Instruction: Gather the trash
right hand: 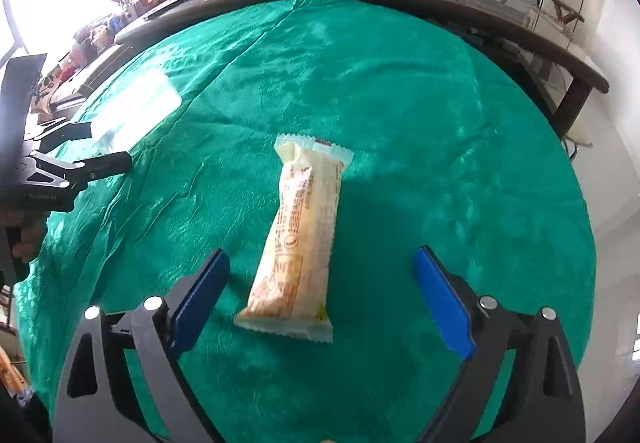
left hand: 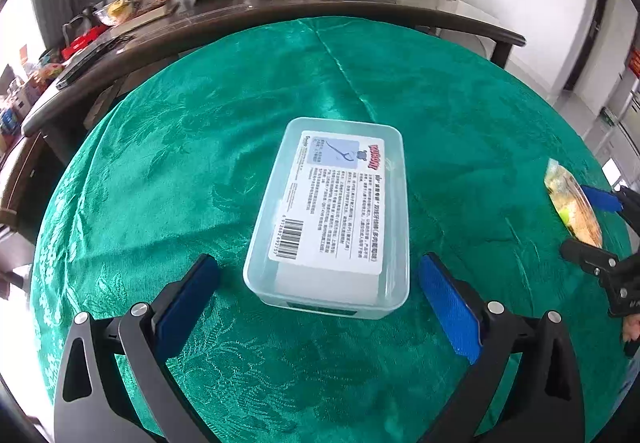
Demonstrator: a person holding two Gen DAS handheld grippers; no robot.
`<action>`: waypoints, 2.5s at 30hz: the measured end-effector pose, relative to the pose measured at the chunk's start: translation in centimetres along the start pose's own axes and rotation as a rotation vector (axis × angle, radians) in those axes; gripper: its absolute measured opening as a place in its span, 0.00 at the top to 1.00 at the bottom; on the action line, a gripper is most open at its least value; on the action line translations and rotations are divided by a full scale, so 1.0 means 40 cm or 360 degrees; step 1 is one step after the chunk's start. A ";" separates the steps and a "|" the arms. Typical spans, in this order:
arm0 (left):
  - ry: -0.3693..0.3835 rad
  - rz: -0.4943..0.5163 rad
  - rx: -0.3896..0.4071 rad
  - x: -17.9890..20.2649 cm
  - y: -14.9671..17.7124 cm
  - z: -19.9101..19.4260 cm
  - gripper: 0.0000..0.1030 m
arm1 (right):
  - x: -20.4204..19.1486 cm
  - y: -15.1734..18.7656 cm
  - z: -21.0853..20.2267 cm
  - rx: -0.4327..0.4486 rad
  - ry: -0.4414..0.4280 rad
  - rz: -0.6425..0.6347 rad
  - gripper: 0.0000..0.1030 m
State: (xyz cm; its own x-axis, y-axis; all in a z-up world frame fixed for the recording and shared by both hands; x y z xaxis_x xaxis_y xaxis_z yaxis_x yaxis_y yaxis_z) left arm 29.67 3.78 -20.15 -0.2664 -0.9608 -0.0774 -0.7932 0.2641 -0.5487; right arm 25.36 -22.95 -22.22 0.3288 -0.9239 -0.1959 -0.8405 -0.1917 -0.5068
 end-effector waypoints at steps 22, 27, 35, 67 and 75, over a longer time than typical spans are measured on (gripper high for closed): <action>0.0131 0.0182 -0.0190 0.012 -0.091 -0.019 0.41 | 0.029 -0.092 -0.070 -0.0195 -0.0097 0.0166 0.85; 0.0343 0.0148 -0.0064 0.119 -0.108 -0.125 0.41 | 0.178 -0.008 -0.263 -0.0013 -0.0091 0.0299 0.85; 0.0821 0.0362 0.0034 0.577 -0.113 -0.261 0.41 | 0.491 0.277 -0.424 0.0036 0.0139 0.0653 0.85; 0.0692 0.0542 0.0360 1.271 -0.061 -0.174 0.05 | 0.844 0.670 -0.509 0.0478 0.0395 0.1285 0.04; 0.0529 0.0532 0.0573 1.166 0.026 -0.394 0.05 | 0.575 0.697 -0.695 0.0780 0.0647 0.0964 0.04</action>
State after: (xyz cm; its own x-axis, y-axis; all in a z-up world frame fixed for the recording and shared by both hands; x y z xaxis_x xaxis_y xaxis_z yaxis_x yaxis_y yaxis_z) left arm 7.80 -39.40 -11.21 -0.6732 -0.7369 -0.0616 -0.4164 0.4466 -0.7919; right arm -2.48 -58.73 -17.52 -0.3710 -0.8850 -0.2814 -0.5104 0.4475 -0.7344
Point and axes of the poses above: each gripper's, at about its wrist camera, not at the fingertips, and z roughly the way its jaws point, x to its right, y to its underside, the point moved 1 cm from there along z, roughly the way its jaws point, and after that the axes turned 6 degrees about -y, right-handed, at the moved point
